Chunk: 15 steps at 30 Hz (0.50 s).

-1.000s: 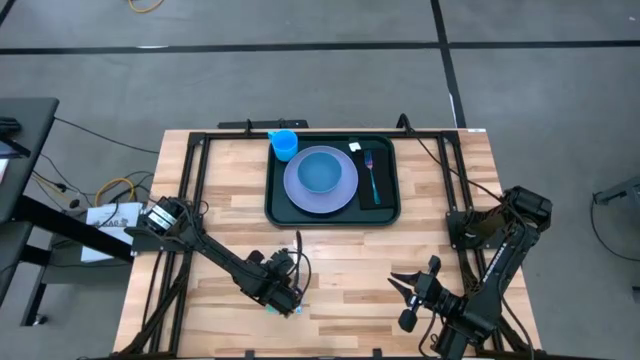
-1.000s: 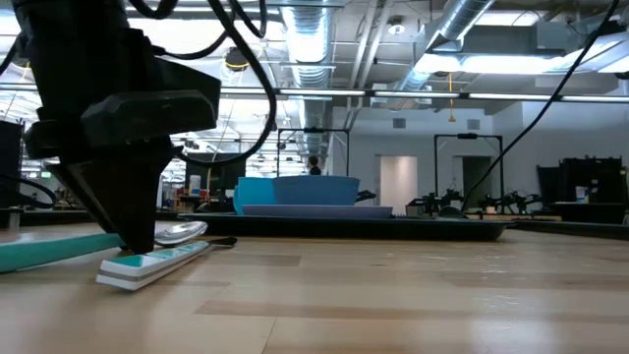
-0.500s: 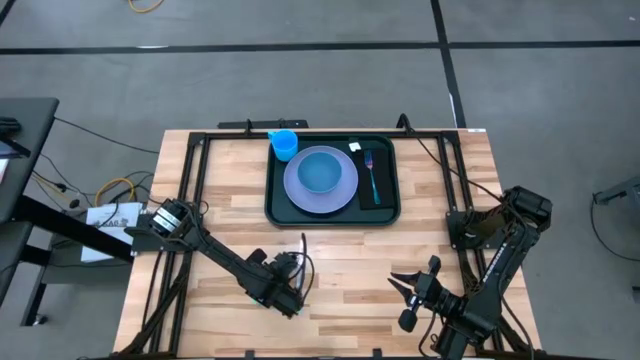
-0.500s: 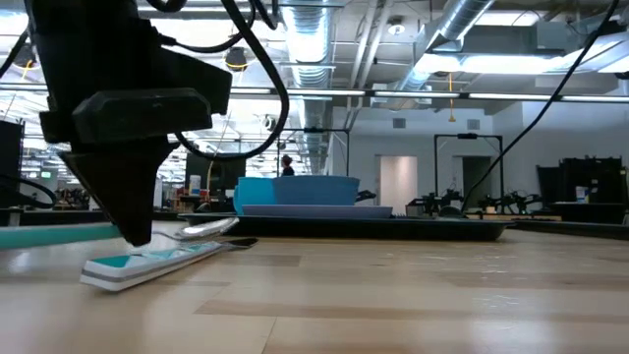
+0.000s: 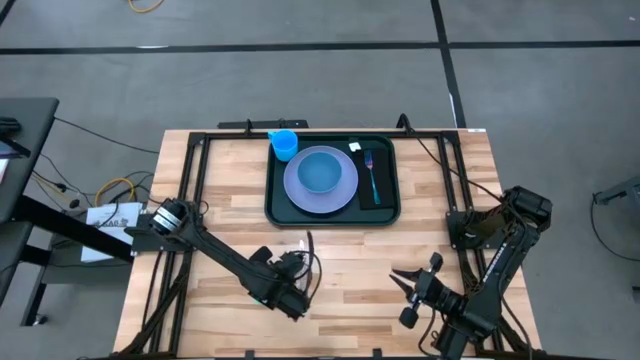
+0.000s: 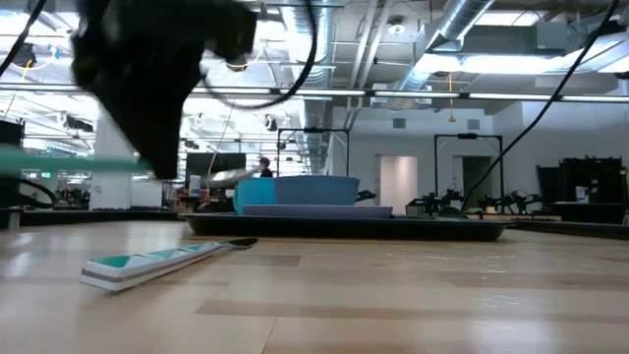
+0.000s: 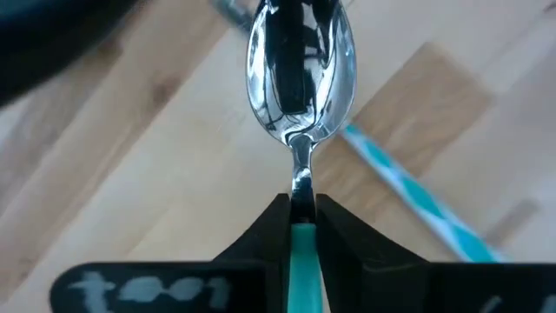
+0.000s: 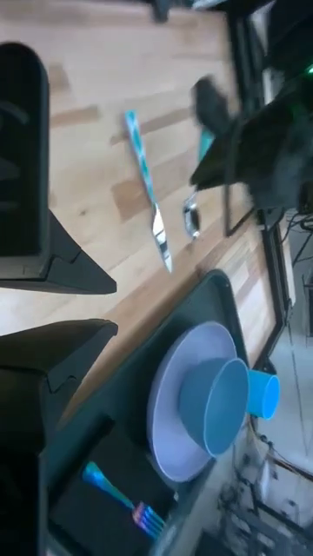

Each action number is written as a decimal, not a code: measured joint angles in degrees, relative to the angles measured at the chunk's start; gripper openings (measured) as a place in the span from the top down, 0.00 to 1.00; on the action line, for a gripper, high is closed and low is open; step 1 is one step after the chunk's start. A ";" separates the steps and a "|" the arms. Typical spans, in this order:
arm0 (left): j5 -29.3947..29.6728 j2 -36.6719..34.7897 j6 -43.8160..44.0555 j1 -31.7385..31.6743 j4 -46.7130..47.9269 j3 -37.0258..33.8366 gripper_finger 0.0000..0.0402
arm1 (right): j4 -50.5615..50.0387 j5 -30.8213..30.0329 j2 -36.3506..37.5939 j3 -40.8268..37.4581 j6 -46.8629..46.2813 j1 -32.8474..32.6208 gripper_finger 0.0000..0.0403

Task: Set up tray
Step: Put the spoon on top of the table napkin to the left of the table fork on the tray

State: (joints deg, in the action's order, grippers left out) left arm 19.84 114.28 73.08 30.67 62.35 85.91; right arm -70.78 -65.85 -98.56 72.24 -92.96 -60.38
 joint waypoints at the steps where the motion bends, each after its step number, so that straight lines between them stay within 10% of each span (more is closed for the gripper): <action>1: 0.20 0.00 -0.80 -0.17 1.08 1.59 0.95 | -0.97 0.20 0.00 -0.01 0.42 0.11 0.87; 15: -0.10 -0.22 -11.13 -9.76 3.12 22.95 0.95 | -19.34 21.16 0.44 -0.47 -3.46 2.27 0.87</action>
State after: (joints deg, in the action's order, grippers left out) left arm 19.75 114.06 61.95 20.91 65.46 108.86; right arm -90.12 -44.69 -98.13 71.77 -96.42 -58.10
